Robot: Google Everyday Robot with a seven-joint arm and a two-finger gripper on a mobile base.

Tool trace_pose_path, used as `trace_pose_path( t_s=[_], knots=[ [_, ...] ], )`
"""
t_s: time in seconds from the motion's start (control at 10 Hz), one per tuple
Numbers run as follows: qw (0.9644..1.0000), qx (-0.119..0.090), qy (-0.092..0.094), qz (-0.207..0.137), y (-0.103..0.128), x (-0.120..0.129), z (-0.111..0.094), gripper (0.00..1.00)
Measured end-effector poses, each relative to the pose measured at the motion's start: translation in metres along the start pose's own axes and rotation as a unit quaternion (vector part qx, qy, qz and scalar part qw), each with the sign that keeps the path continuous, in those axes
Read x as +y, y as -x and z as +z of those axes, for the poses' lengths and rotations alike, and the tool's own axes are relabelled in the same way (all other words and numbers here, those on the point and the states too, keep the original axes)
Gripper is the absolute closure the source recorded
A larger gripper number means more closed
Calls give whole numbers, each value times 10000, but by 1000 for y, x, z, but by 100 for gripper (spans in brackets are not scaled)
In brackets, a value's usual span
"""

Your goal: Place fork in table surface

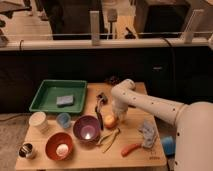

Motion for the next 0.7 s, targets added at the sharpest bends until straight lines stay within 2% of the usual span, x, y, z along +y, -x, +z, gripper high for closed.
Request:
trace_pose_path(
  t_s=[0.1, 0.2, 0.7],
  knots=[
    [10000, 5, -1, 13, -1, 1, -3, 93],
    [10000, 14, 0, 6, -1, 1, -4, 98],
    [10000, -13, 8, 50, -2, 4, 0, 100]
  ],
)
